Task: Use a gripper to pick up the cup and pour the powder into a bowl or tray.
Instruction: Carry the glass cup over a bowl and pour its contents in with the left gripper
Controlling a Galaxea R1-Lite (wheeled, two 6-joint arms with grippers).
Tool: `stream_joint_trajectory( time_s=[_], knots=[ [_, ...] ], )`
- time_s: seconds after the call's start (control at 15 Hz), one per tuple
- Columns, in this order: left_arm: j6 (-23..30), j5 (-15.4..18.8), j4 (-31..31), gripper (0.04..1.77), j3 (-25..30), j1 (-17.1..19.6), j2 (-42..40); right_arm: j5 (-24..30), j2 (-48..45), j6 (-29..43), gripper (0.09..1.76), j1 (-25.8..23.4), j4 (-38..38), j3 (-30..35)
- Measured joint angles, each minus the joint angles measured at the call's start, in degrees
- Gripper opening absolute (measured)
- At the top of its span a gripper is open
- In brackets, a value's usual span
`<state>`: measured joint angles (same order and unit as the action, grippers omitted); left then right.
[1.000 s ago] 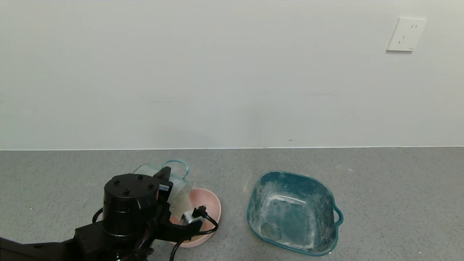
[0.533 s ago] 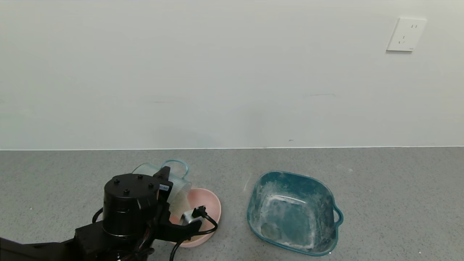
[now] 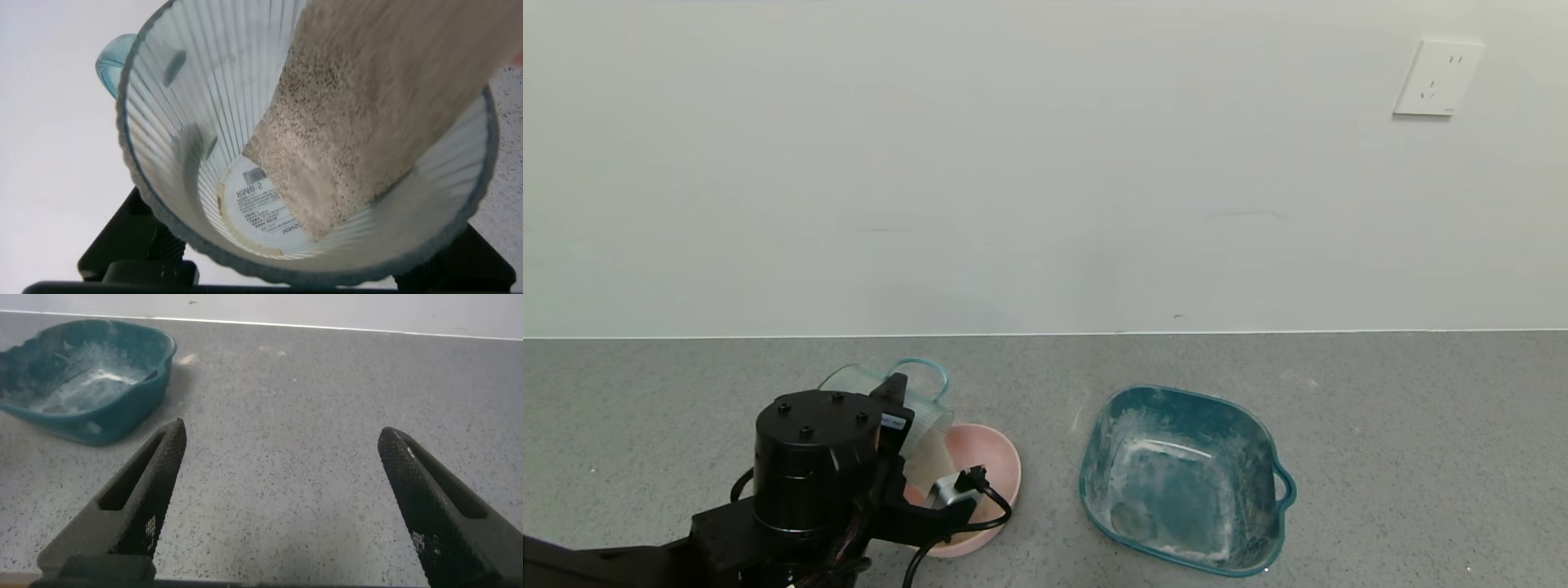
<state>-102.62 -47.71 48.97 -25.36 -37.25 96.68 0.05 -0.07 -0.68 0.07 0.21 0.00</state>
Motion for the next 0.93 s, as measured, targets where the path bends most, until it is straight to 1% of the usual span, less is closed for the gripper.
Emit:
stream_joint_trajectory(
  time_s=[0.93],
  knots=[
    [0.0,-0.5,-0.1,1.3,0.5,-0.6,0.0,0.0,0.0,0.0,1.71,0.0,0.0,0.0]
  ],
)
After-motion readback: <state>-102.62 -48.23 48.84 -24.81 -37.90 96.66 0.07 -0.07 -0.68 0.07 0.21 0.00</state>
